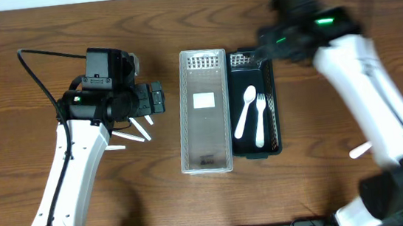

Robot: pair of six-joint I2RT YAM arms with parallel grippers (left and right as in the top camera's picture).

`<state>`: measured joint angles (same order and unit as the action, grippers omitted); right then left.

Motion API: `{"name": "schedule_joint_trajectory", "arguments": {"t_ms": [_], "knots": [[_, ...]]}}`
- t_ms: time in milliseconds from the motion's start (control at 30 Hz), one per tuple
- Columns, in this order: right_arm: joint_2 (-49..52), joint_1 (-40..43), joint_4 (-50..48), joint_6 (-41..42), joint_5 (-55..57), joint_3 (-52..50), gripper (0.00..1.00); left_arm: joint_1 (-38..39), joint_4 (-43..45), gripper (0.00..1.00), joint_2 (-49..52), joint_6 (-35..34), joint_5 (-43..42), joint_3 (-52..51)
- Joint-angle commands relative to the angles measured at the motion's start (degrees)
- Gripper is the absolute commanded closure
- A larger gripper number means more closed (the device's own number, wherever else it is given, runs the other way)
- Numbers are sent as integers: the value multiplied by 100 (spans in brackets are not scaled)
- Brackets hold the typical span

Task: Pack container
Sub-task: 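Place the white fork into the black basket with the right gripper, then grasp the pale green spork and drop it into the black basket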

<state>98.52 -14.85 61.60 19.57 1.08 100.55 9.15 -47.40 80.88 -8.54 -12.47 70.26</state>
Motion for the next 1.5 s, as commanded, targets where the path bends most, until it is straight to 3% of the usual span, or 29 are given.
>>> {"name": "schedule_joint_trajectory", "arguments": {"t_ms": [0,167,233,467,633,767,1233,1467], "knots": [[-514,811,326,-1014,634,181,20,-24,-11,2,-50,122,52,94],[-424,2212,1434,-3045,621,85,1,-24,-13,2,-50,122,52,94],[-293,2765,1561,-3685,605,-76,1,-24,-13,2,-50,122,52,94],[151,4000,754,-4356,297,-981,1,-24,-20,2,-50,122,52,94],[616,4291,208,-4391,254,-1587,2,-24,-15,2,-50,122,52,92],[1064,4306,-175,-4387,249,-1805,8,-24,-15,2,-50,122,52,90],[2168,4312,-492,-4387,48,-1829,13,-24,-13,2,-50,122,52,90],[2361,4345,-507,-4385,-203,-1880,27,-24,-13,2,-50,122,52,90]]}}
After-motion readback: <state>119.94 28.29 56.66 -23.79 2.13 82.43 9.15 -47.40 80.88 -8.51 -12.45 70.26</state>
